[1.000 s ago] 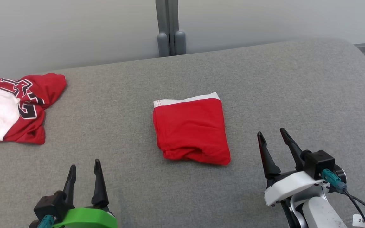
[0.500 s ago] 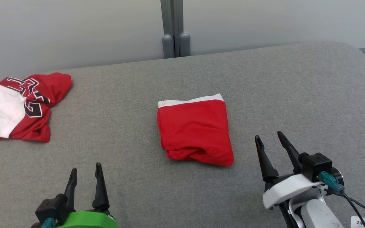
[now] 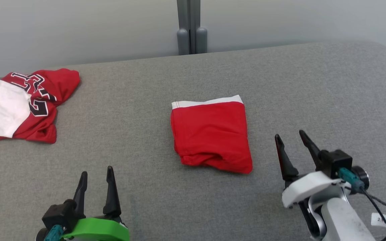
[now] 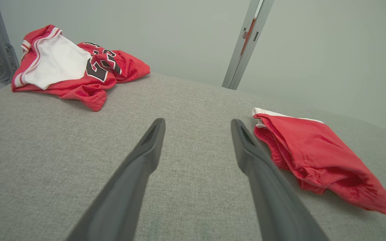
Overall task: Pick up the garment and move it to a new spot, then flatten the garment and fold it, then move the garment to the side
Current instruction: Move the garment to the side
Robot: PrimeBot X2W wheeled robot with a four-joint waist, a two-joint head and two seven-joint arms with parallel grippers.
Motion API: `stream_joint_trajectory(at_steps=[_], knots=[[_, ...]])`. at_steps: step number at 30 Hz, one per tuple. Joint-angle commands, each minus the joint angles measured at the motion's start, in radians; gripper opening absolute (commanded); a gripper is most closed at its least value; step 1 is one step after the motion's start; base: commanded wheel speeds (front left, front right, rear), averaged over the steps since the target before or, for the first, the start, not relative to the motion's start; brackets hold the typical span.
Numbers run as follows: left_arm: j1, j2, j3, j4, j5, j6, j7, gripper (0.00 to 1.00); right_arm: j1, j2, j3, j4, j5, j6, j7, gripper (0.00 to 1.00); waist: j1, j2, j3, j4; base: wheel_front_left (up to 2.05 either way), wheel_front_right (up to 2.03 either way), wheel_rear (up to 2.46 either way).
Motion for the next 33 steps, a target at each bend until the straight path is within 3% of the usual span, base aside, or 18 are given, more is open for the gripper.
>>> stream_joint_trajectory(at_steps=[1,7,18,25,26,27,28,29,33], knots=[[-0.019,0.001,-0.005,-0.006,-0.013,0.004,-0.003,1.00,-0.044,-0.001,-0.007,0.002,-0.013,-0.001,0.014,1.00,0.0000,0.0000,0.020,0.019,0.00,0.00,0.00],[-0.046,0.001,-0.033,-0.013,-0.030,0.010,-0.002,1.00,-0.188,-0.002,-0.028,0.052,-0.030,-0.001,0.140,1.00,0.0000,0.0000,0.067,0.062,0.00,0.00,0.00],[-0.081,0.001,-0.059,-0.013,-0.043,0.014,-0.002,1.00,-0.366,-0.041,0.014,0.343,0.123,-0.001,0.445,1.00,0.0000,0.0000,0.111,0.159,0.00,0.00,0.00],[-0.078,0.001,-0.062,-0.016,-0.040,0.017,-0.002,1.00,-0.404,-0.060,0.047,0.456,0.200,-0.001,0.497,1.00,0.0000,0.0000,0.119,0.188,0.00,0.00,0.00],[-0.077,0.001,-0.062,-0.017,-0.038,0.017,-0.002,1.00,-0.408,-0.062,0.054,0.468,0.208,-0.001,0.498,0.91,0.0000,0.0000,0.120,0.188,0.00,0.00,0.00],[-0.076,0.001,-0.062,-0.017,-0.037,0.018,-0.002,1.00,-0.412,-0.063,0.062,0.476,0.212,-0.001,0.495,0.42,0.0000,0.0000,0.120,0.188,0.00,0.00,0.00],[-0.074,0.001,-0.063,-0.019,-0.033,0.017,-0.002,1.00,-0.419,-0.063,0.071,0.481,0.221,-0.001,0.488,0.12,0.0000,0.0000,0.121,0.184,0.00,0.00,0.00],[-0.073,0.001,-0.065,-0.020,-0.030,0.015,-0.002,1.00,-0.424,-0.065,0.077,0.484,0.227,-0.001,0.484,0.00,0.0000,0.0000,0.122,0.180,0.00,0.00,0.00],[-0.080,0.001,-0.071,-0.026,-0.008,0.005,-0.002,1.00,-0.459,-0.094,0.119,0.481,0.240,-0.002,0.433,0.00,0.0000,0.0000,0.133,0.140,0.00,0.00,0.00]])
